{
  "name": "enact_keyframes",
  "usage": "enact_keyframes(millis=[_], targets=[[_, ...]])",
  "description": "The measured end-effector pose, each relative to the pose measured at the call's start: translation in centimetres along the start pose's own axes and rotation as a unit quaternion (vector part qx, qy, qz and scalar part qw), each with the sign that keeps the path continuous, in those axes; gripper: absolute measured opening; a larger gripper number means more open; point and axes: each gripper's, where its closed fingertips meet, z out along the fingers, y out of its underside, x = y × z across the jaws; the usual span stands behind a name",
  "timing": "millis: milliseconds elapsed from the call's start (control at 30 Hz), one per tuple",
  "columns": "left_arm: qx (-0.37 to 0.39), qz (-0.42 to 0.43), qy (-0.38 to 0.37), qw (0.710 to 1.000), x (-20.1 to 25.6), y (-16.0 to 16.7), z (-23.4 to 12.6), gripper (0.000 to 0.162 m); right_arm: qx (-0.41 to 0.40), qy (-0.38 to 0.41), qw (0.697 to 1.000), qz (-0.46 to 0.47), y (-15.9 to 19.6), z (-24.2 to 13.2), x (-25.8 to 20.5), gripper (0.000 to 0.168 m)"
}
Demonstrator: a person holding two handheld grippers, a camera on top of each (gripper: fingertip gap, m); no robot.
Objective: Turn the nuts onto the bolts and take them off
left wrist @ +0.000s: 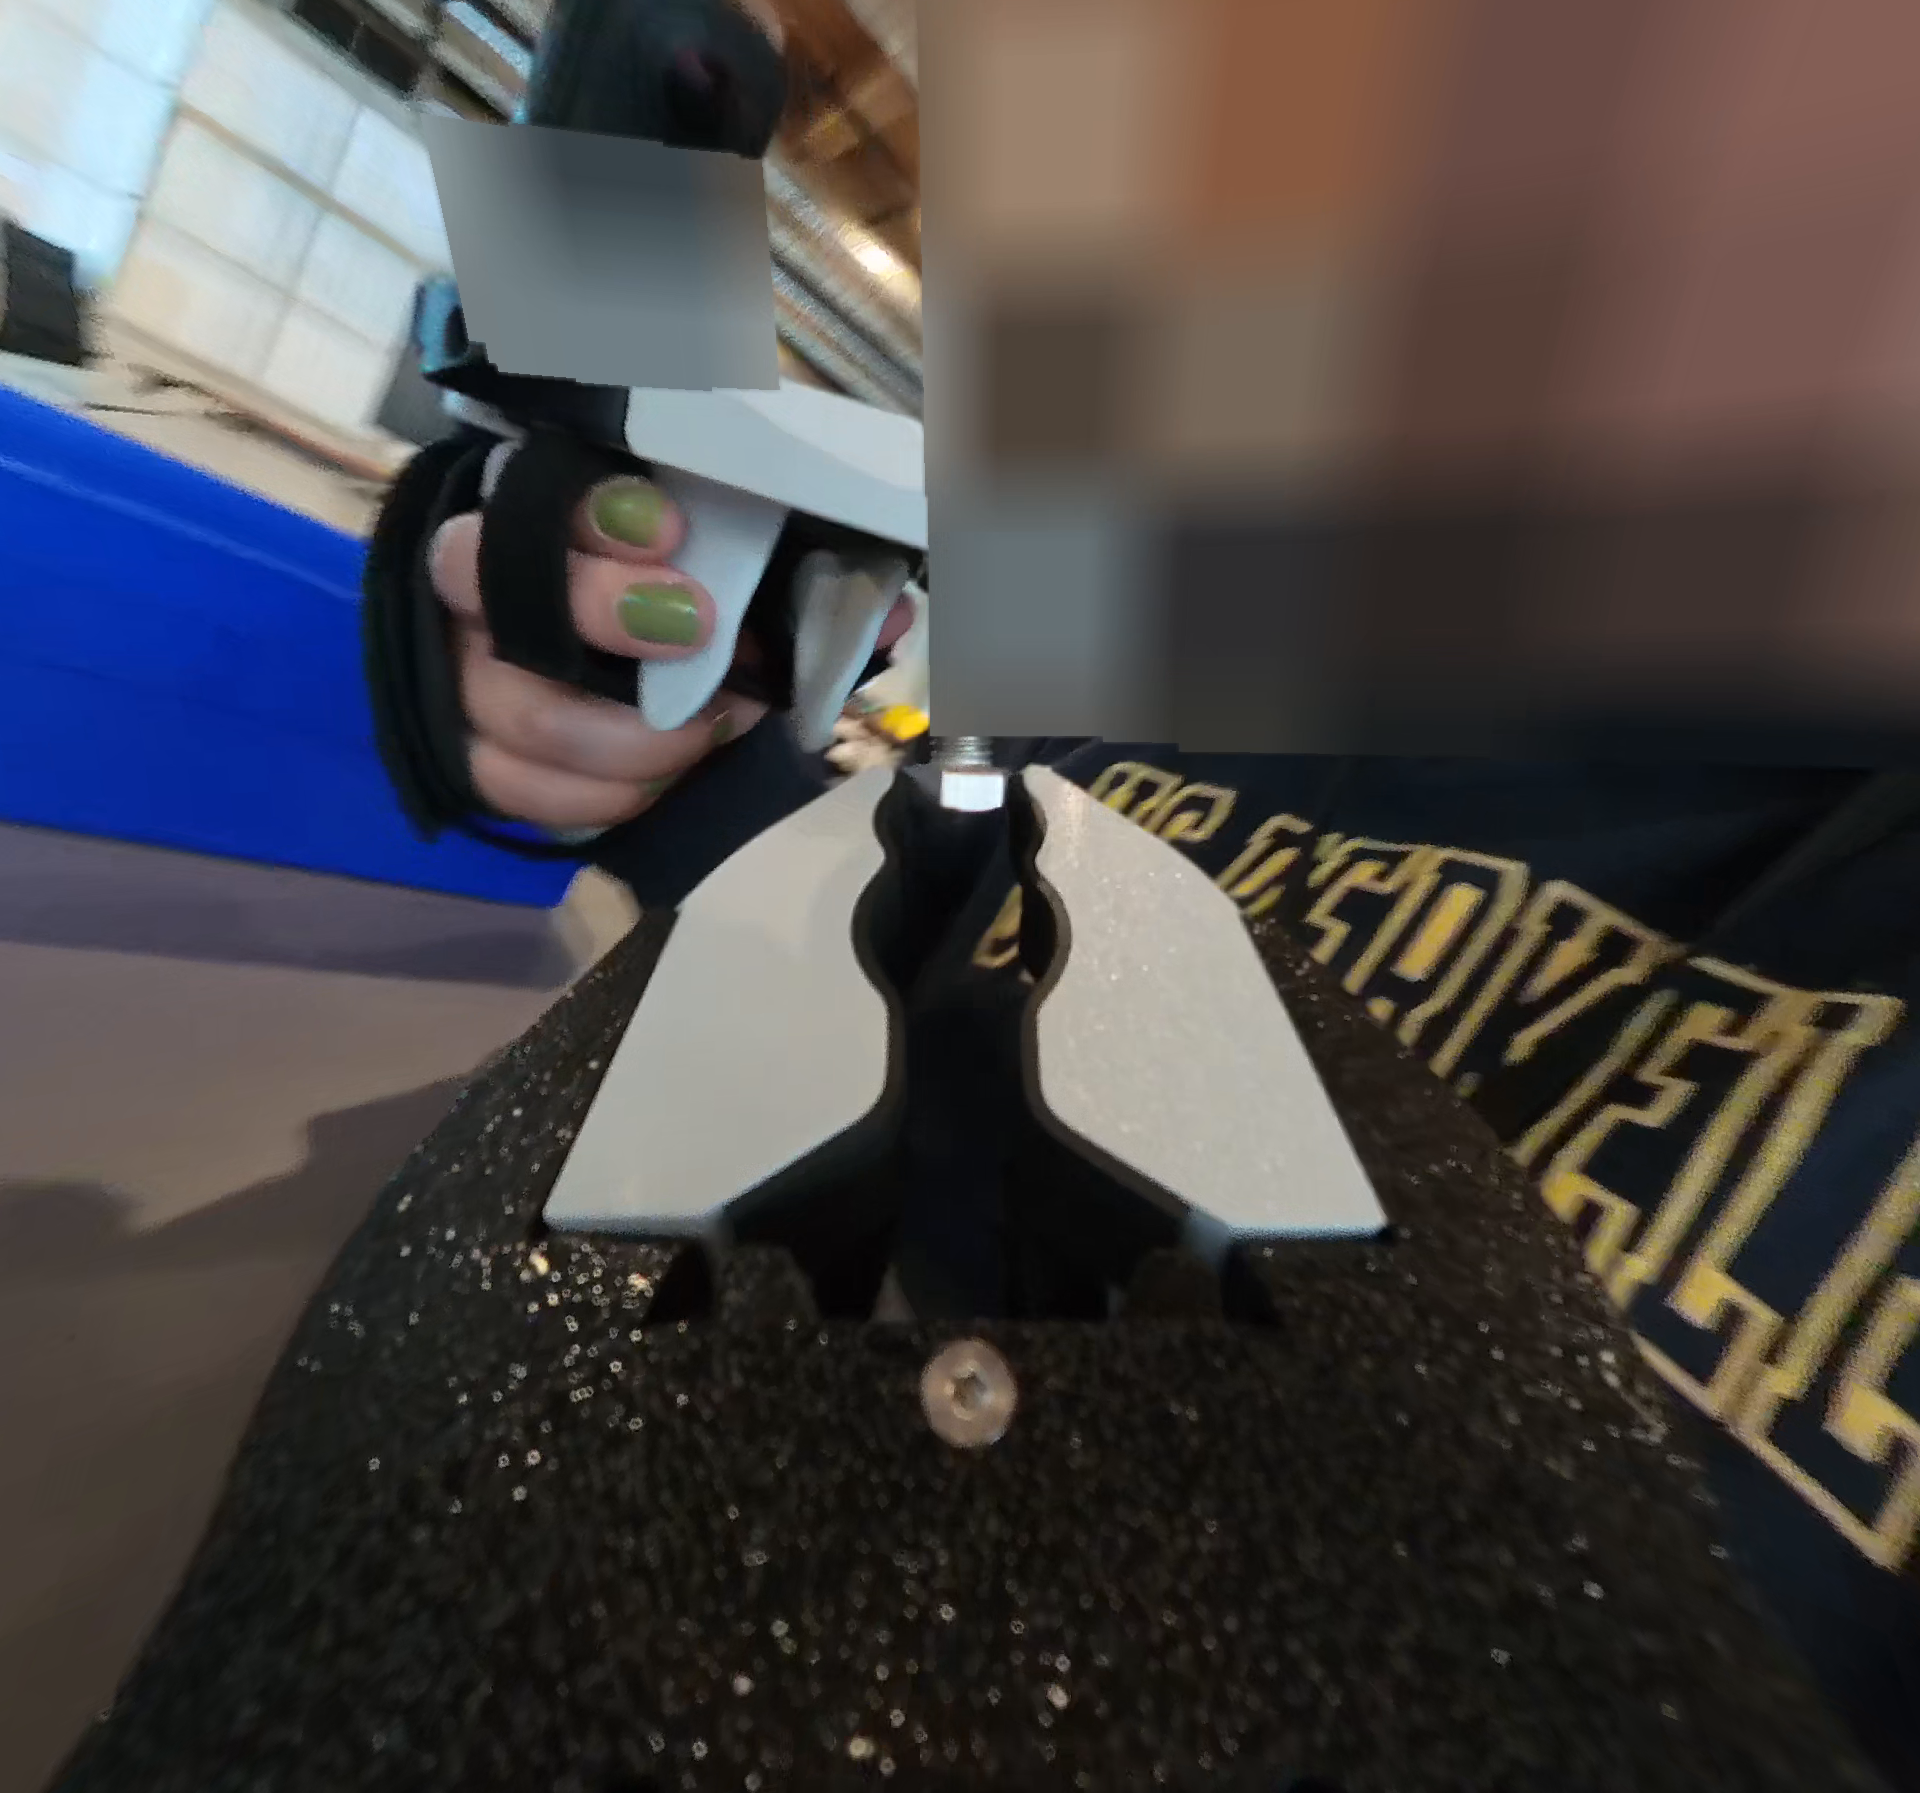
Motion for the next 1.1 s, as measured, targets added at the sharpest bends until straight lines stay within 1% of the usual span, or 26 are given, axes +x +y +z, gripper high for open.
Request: enact_keyframes(millis=[33, 100, 200, 333, 400, 533, 633, 733, 800, 900, 1100], targets=[[-0.004, 0.008, -0.016, 1.000, -0.3, 0.0, -0.1, 0.018, -0.006, 0.004, 1.000, 0.013, 0.1, -0.1, 0.2, 0.020], [-0.017, 0.025, -0.050, 0.998, -1.0, 0.2, -0.3, 0.017, -0.029, 0.021, 0.999, 0.039, 0.5, -0.4, 0.6, 0.020], [-0.042, 0.062, -0.099, 0.992, -1.8, 0.3, -0.6, 0.017, -0.066, 0.055, 0.995, 0.045, 1.1, -0.9, 0.8, 0.020], [-0.038, 0.101, -0.142, 0.984, -2.3, -0.2, -1.1, 0.017, -0.075, 0.098, 0.991, 0.058, 1.3, -1.3, 1.2, 0.020], [-0.033, 0.111, -0.164, 0.980, -2.8, -0.4, -1.3, 0.017, -0.064, 0.129, 0.987, 0.073, 1.3, -1.5, 1.8, 0.020], [-0.007, 0.121, -0.207, 0.971, -3.7, -1.1, -2.1, 0.017, -0.016, 0.205, 0.973, 0.109, 1.1, -1.6, 3.4, 0.020], [0.012, 0.128, -0.244, 0.961, -4.6, -1.5, -2.8, 0.017, 0.012, 0.291, 0.947, 0.132, 1.4, -2.0, 4.8, 0.020], [0.017, 0.144, -0.272, 0.951, -5.0, -1.7, -3.0, 0.017, 0.028, 0.356, 0.926, 0.123, 1.4, -2.3, 5.4, 0.020], [0.019, 0.153, -0.281, 0.947, -5.0, -1.8, -3.0, 0.017, 0.036, 0.374, 0.920, 0.109, 1.1, -2.2, 5.5, 0.019], [0.026, 0.148, -0.275, 0.950, -5.0, -1.9, -3.0, 0.017, 0.044, 0.380, 0.918, 0.099, 1.0, -2.1, 5.6, 0.020], [0.047, 0.128, -0.240, 0.961, -4.5, -2.1, -2.8, 0.017, 0.059, 0.359, 0.927, 0.089, 0.5, -1.8, 5.3, 0.019]])
